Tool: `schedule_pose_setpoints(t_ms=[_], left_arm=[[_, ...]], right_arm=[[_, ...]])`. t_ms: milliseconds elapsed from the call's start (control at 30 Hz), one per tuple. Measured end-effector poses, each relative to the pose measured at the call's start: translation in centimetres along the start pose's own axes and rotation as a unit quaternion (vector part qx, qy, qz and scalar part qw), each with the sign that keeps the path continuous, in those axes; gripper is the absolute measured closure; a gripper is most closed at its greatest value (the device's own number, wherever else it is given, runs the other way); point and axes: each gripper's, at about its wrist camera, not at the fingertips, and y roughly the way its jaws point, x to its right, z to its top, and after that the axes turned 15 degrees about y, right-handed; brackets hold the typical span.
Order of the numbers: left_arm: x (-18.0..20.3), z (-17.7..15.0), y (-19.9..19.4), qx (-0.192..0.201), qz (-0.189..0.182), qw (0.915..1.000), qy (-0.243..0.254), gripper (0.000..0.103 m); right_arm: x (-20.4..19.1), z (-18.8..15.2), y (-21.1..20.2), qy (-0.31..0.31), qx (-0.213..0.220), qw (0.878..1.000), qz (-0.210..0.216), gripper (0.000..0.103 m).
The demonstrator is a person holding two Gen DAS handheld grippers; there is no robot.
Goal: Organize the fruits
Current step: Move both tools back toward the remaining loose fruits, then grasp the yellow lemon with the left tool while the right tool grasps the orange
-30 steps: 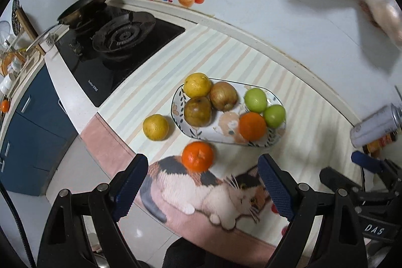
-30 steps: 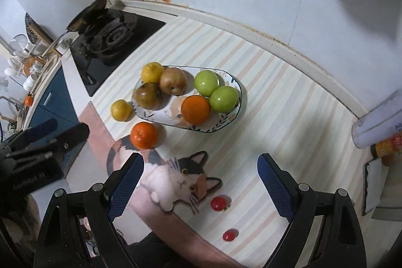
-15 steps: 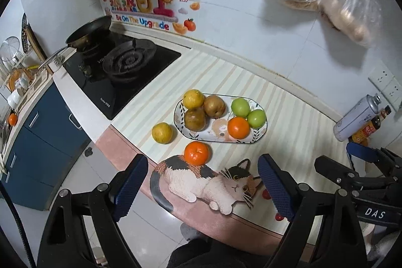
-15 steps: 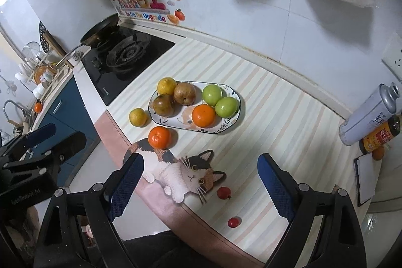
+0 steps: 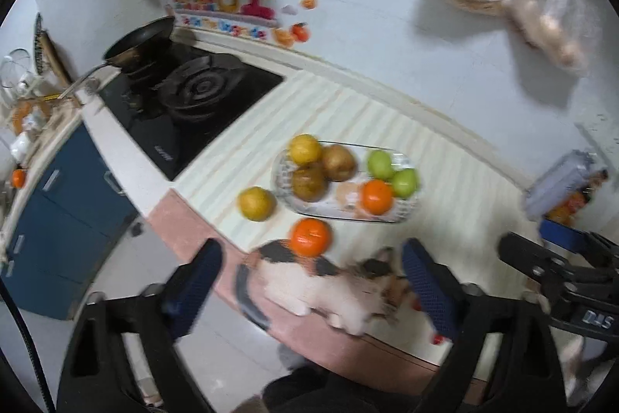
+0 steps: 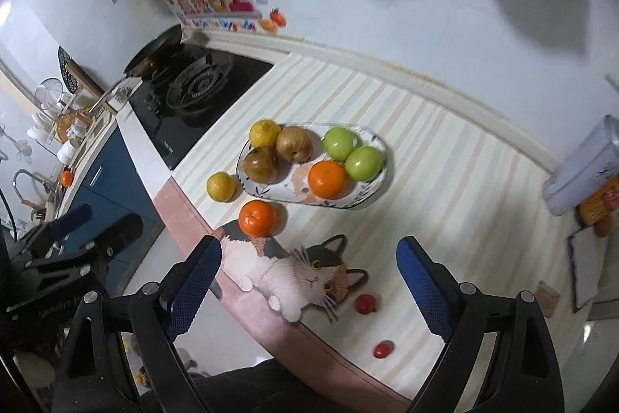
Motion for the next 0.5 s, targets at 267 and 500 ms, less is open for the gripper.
schedule_pose_setpoints(t_ms=[267,500], left_arm=[[-6.1,-0.7,7.7,-0.059,0.091,0.9933,-0.04,0.0],[-10.5,-1.0,14.7,-0.125,0.069,0.9857,-0.089,0.0]], right_arm=[[-2.6,0.4,13.6,0.009,-0.093,0.995,0.03,0.009],[-5.3,-0.4,26.7,0.021,-0.181,0.983,0.012,0.009]])
